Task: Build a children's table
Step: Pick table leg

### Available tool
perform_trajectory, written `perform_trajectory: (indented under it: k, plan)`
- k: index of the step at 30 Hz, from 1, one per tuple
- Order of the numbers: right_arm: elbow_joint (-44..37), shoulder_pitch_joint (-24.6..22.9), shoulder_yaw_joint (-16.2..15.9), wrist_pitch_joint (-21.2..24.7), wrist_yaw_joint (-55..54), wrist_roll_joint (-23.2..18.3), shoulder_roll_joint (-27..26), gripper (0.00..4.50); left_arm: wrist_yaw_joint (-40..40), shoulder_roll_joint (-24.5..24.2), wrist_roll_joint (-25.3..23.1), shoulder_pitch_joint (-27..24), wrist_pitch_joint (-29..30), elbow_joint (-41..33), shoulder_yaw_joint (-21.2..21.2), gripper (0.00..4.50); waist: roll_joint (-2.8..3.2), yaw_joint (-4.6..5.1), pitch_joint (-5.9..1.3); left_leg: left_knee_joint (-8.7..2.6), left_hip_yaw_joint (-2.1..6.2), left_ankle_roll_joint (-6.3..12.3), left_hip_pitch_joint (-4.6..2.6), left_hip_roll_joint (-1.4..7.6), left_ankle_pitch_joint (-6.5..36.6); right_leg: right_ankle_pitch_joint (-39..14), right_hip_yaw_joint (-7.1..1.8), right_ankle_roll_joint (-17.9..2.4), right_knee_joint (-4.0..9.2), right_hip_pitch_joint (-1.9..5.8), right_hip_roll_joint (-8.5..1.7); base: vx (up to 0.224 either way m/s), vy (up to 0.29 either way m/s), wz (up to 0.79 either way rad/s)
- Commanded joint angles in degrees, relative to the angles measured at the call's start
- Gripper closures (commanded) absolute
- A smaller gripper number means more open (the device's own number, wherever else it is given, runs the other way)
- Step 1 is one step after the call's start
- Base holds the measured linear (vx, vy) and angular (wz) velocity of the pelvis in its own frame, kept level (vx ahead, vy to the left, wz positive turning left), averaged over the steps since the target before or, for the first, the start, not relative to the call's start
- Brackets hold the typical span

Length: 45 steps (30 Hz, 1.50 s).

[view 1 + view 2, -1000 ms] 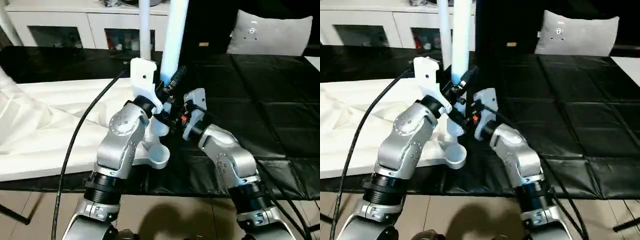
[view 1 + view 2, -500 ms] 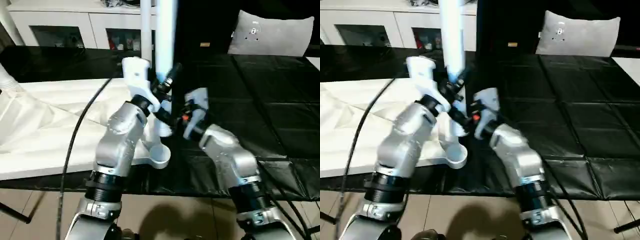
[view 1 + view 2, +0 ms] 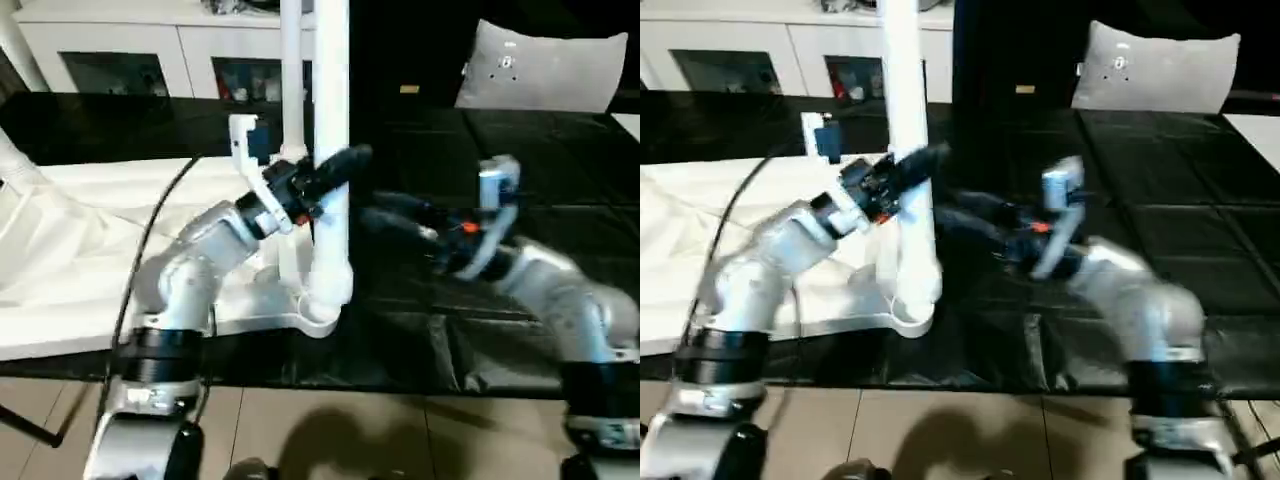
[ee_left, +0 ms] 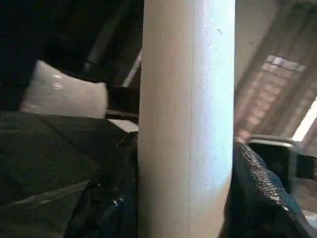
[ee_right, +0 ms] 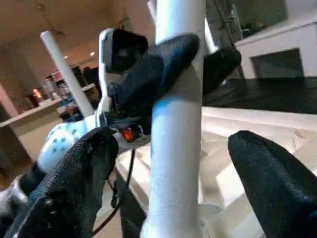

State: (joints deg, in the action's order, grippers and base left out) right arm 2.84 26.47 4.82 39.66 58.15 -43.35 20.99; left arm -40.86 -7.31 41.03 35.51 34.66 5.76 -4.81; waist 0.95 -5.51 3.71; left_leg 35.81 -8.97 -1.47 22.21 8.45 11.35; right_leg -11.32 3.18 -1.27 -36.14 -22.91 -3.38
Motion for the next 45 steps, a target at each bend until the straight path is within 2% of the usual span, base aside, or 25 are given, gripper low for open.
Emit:
perform_trajectory:
  k: [1, 8, 9, 11, 17, 19, 23, 26, 27, 28, 32, 36, 37, 40, 45]
  plan:
    - [-0.9, 0.1, -0.8, 1.2, 1.7, 0.0, 1.0, 0.1, -2.5, -0.6, 2.3, 1.7, 1.9, -2.0, -0.2, 2.66, -0.39, -0.44, -4.23, -4.14, 1.15, 2.66, -0.85, 4.12, 5.6, -9.4, -2.85, -13.2, 4.48, 3.37, -5.46, 0.0, 0.0, 0.0]
    - [-0.8, 1.8, -3.0, 2.0, 3.4, 0.6, 3.2, 0.01, -6.8, -1.6, 6.8, 2.3, 5.5, -3.9, 0.2, 2.66, -0.51, -0.75, -4.2, -4.12, 1.1, 2.58, -0.77, 4.15, 4.8, -9.3, -2.88, -13.1, 4.44, 3.29, -5.39, 0.0, 0.0, 0.0]
    - [-0.8, 2.1, -4.1, 2.0, 4.2, 1.6, 3.9, 0.0, -7.7, -1.7, 7.1, 2.3, 5.8, -4.2, 0.7, 2.66, -0.71, -0.74, -4.18, -4.13, 1.09, 2.61, -0.76, 4.16, 4.9, -9.6, -2.89, -12.9, 4.51, 3.31, -5.36, 0.0, 0.0, 0.0]
    - [-0.9, 2.3, -5.3, 1.8, 5.2, 2.7, 4.4, 0.0, -8.4, -1.8, 7.3, 2.3, 6.2, -4.6, 1.0, 2.66, -0.65, -0.86, -4.19, -4.1, 1.08, 2.56, -0.74, 4.14, 4.8, -10.1, -2.89, -12.6, 4.52, 3.34, -5.37, 0.0, 0.0, 0.0]
    - [-0.4, 3.1, -8.7, 0.2, 8.1, 5.1, 5.7, 0.0, -11.0, -2.9, 5.2, 1.7, 5.3, -6.8, 4.4, 2.66, -0.58, -1.05, -4.21, -4.17, 1.17, 2.59, -0.75, 4.32, 4.7, -9.8, -2.95, -12.2, 4.42, 3.28, -5.37, 0.0, 0.0, 0.0]
    - [0.3, 4.2, -10.2, -0.6, 9.5, 5.7, 6.0, 0.0, -11.3, -2.7, 4.6, 2.0, 4.5, -7.2, 5.2, 2.66, -0.8, -1.03, -4.15, -4.16, 1.14, 2.45, -0.75, 4.27, 5.0, -10.7, -2.95, -12.1, 4.49, 3.35, -5.42, 0.0, 0.0, 0.0]
    - [0.9, 5.1, -11.0, -1.0, 10.6, 6.2, 5.6, 0.0, -11.0, -2.3, 3.1, 2.4, 3.3, -7.1, 5.8, 2.66, -0.82, -0.99, -4.16, -4.14, 1.13, 2.48, -0.74, 4.34, 5.0, -11.0, -2.97, -12.0, 4.52, 3.29, -5.41, 0.0, 0.0, 0.0]
    - [1.0, 5.3, -11.3, -1.2, 11.0, 6.5, 5.3, 0.0, -10.8, -2.1, 2.6, 2.4, 2.6, -7.0, 6.1, 2.66, -0.82, -1.02, -4.29, -4.05, 1.15, 2.94, -0.66, 4.28, 4.0, -9.1, -2.94, -12.2, 4.32, 3.36, -5.34, 0.0, 0.0, 0.0]
    - [1.5, 5.5, -11.7, -1.5, 10.9, 6.9, 4.5, 0.0, -10.6, -1.9, 2.1, 2.4, 1.9, -7.0, 6.7, 2.66, -1.16, -0.95, -4.31, -4.06, 1.12, 3.17, -0.63, 4.29, 3.8, -8.7, -2.93, -12.3, 4.31, 3.38, -5.33, 0.0, 0.0, 0.0]
    - [1.7, 5.6, -11.8, -1.7, 10.8, 7.1, 4.2, 0.0, -10.6, -1.7, 1.8, 2.3, 1.6, -7.0, 7.0, 2.66, -0.98, -1.05, -4.29, -4.04, 1.12, 3.12, -0.65, 4.29, 3.9, -9.0, -2.91, -12.4, 4.27, 3.31, -5.42, 0.0, 0.0, 0.0]
    - [2.5, 5.7, -12.3, -2.0, 10.5, 7.3, 3.5, 0.0, -10.7, -1.3, 0.8, 2.3, 0.7, -6.9, 7.8, 2.66, -0.96, -1.0, -4.23, -4.07, 1.07, 2.83, -0.71, 4.33, 4.6, -10.3, -2.95, -12.3, 4.45, 3.3, -5.44, 0.0, 0.0, 0.0]
    - [2.6, 5.5, -12.2, -2.0, 10.6, 7.3, 2.8, 0.0, -10.9, -1.1, -0.4, 2.3, -0.3, -6.5, 8.8, 2.66, -0.76, -1.05, -4.32, -4.05, 1.16, 3.08, -0.68, 4.35, 3.9, -8.9, -2.94, -12.3, 4.25, 3.31, -5.41, 0.0, 0.0, 0.0]
    - [2.6, 5.4, -12.1, -2.0, 10.6, 7.2, 2.6, 0.3, -11.1, -1.1, -0.7, 2.2, -0.6, -6.4, 9.1, 2.66, -0.86, -1.01, -4.34, -4.04, 1.13, 3.11, -0.69, 4.34, 3.9, -8.7, -2.93, -12.3, 4.29, 3.33, -5.39, 0.0, 0.0, 0.0]
    - [2.6, 5.3, -12.1, -2.0, 10.8, 7.1, 2.3, 0.43, -11.2, -1.0, -1.0, 2.2, -0.8, -6.3, 9.3, 2.66, -0.82, -1.04, -4.34, -4.05, 1.11, 2.97, -0.74, 4.36, 4.2, -9.0, -2.95, -12.5, 4.29, 3.32, -5.45, 0.0, 0.0, 0.0]
    - [2.7, 5.1, -12.5, -2.0, 11.2, 7.5, 2.4, 1.03, -11.2, -0.9, -1.5, 2.2, -1.6, -6.0, 9.4, 2.66, -0.87, -1.06, -4.34, -4.04, 1.13, 2.97, -0.68, 4.32, 4.1, -8.9, -2.92, -12.4, 4.3, 3.41, -5.46, 0.0, 0.0, 0.0]
